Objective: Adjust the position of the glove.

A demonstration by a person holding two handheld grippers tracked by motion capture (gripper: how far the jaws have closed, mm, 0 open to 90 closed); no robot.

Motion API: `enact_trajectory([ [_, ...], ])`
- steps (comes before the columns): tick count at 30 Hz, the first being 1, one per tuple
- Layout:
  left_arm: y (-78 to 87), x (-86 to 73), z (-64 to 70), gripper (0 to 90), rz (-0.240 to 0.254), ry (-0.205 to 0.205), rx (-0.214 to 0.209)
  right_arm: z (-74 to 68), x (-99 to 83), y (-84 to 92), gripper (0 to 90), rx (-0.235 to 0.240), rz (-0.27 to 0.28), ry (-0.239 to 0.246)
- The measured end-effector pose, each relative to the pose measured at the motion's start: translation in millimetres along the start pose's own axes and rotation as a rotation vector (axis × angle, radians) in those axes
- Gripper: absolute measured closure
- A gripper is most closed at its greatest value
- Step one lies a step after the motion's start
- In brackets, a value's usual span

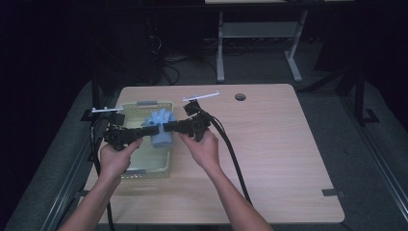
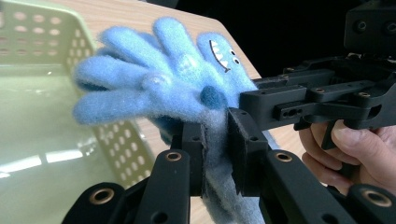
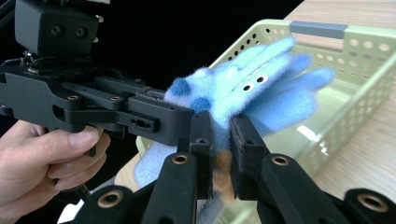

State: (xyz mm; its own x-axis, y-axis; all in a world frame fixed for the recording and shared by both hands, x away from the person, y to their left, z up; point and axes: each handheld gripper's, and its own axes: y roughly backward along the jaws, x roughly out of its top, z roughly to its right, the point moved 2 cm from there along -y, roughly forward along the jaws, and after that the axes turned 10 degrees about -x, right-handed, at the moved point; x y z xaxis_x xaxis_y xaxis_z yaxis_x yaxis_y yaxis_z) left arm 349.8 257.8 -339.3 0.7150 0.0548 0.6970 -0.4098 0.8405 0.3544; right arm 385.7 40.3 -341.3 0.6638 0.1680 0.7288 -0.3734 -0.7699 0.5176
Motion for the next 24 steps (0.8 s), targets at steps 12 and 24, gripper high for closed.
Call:
enact_trajectory([
  [12,22.1,-0.6,-21.5,77.0,0.001,0.022,0.037,-11.5,4.0,-32.5,81.6,0.036,-0.004,-0.031],
  [24,28.8,-7.5,-47.0,77.1,-0.014,0.068,0.086,-11.5,-2.7,-66.7,83.3,0.056,-0.011,-0.095],
])
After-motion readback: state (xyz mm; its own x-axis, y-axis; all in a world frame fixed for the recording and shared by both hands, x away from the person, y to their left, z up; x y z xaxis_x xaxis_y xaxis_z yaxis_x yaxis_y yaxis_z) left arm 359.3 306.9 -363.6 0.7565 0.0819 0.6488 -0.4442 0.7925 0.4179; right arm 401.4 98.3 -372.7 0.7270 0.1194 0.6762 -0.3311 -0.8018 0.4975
